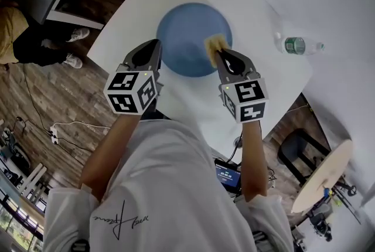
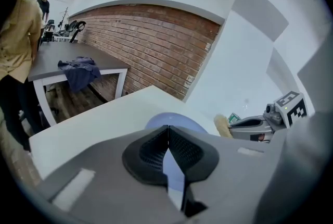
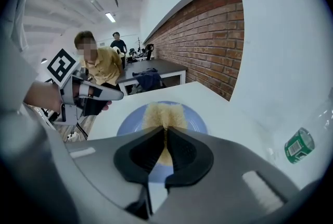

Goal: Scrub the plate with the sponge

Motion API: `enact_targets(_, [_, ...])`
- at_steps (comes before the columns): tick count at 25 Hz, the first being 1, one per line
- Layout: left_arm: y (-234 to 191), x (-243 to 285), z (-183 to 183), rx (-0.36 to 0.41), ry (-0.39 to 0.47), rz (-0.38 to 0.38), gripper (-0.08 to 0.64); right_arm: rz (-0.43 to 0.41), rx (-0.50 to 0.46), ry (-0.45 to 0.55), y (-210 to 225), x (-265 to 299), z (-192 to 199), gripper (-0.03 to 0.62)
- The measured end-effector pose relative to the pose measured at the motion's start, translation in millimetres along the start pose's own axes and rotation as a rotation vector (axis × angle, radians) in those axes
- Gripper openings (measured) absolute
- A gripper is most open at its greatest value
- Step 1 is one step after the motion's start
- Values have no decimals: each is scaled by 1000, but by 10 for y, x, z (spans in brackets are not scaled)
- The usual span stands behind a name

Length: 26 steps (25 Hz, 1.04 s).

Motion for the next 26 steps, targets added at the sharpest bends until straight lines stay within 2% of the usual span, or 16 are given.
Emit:
enact_targets(9, [268,-242,-107,20,58,50,12,-27,19,81,-172,-317,-41,23])
enact_targets(26, [609,-668,-184,102,101,149,14,27,31,150,-434,-768,-50,23])
Point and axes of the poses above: the fingertips, and each gripper's own axes: x forward along the fingers, y to its right, z out of its underside, the point moved 1 cm from there along -x, backward along the fingers, and after that the axes turned 3 degrees about x, right-handed, at the moved point
